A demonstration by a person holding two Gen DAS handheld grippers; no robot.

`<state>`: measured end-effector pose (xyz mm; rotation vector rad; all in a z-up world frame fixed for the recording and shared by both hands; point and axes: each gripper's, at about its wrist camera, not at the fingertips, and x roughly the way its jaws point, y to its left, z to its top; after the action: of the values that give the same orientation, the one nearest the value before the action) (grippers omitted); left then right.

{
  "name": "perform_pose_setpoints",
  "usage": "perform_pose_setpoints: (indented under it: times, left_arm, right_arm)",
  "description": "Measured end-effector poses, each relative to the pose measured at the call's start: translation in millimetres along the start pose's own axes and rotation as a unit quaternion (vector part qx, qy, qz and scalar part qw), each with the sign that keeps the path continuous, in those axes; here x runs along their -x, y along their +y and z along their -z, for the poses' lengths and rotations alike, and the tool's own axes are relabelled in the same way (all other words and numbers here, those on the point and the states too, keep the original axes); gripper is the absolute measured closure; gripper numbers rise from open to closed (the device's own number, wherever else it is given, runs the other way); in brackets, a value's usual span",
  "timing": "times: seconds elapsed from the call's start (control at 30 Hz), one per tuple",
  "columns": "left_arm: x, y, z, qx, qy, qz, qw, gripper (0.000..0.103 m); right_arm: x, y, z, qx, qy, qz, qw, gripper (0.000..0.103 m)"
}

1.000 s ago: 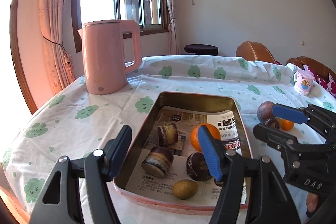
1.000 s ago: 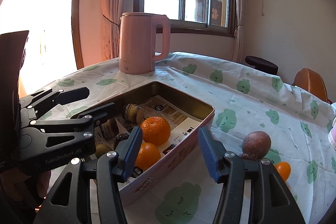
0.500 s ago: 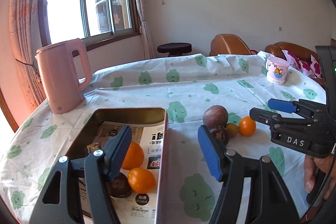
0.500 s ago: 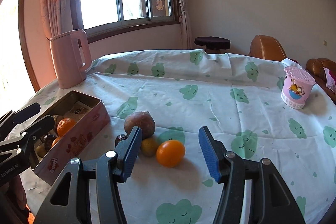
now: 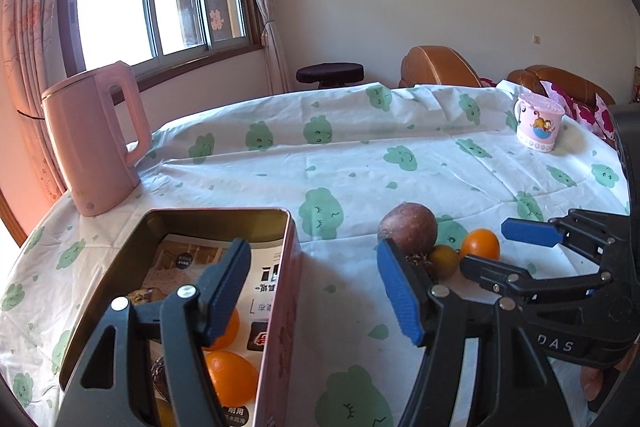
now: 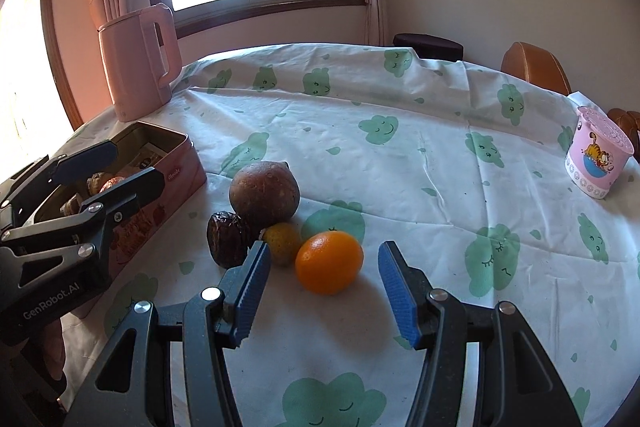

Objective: Organize fruits
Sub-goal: 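Move both grippers back to the remaining fruits on the table, then grasp the dark brown round fruit with the left gripper while the right grasps an orange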

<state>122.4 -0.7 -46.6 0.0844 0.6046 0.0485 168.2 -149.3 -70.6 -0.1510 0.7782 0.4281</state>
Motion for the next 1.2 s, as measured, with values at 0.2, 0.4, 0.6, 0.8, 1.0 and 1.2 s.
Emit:
perform_pose_setpoints:
  times: [0.2, 0.4, 0.6, 0.8, 1.0, 1.2]
  left_arm:
    - [-5.5, -8.1, 2.8, -0.003, 0.006, 0.019, 0.9998, 0.035]
    - [-5.8, -15.8, 3.0, -0.008, 0.008, 0.036, 0.9993, 0.035]
    - [-12.8, -27.6, 2.6, -0.020, 0.028, 0.064, 0.9973, 0.035]
    - [-27.7, -40.5, 2.8, -0.040, 0.067, 0.092, 0.9927, 0.036]
    - [-45.3, -47.2, 4.8, -0.043, 0.111, 0.107, 0.9870, 0.050]
    - [-47.4, -43.8, 6.3, -0.034, 0.118, 0.118, 0.9854, 0.064]
  right_arm:
    - [-11.3, -6.1, -1.0, -0.013, 0.028, -0.025, 0.999, 0.052]
    - [-9.3, -9.9, 0.1, -0.023, 0.024, -0.032, 0.999, 0.064]
    - [7.5, -21.8, 3.1, -0.052, -0.013, 0.008, 0.999, 0.064]
    - [11.9, -37.8, 5.9, -0.088, -0.021, 0.017, 0.996, 0.064]
    - [12.6, -34.0, 4.7, -0.079, -0.025, 0.021, 0.996, 0.064]
    - [10.9, -35.1, 5.0, -0.079, -0.022, 0.011, 0.997, 0.064]
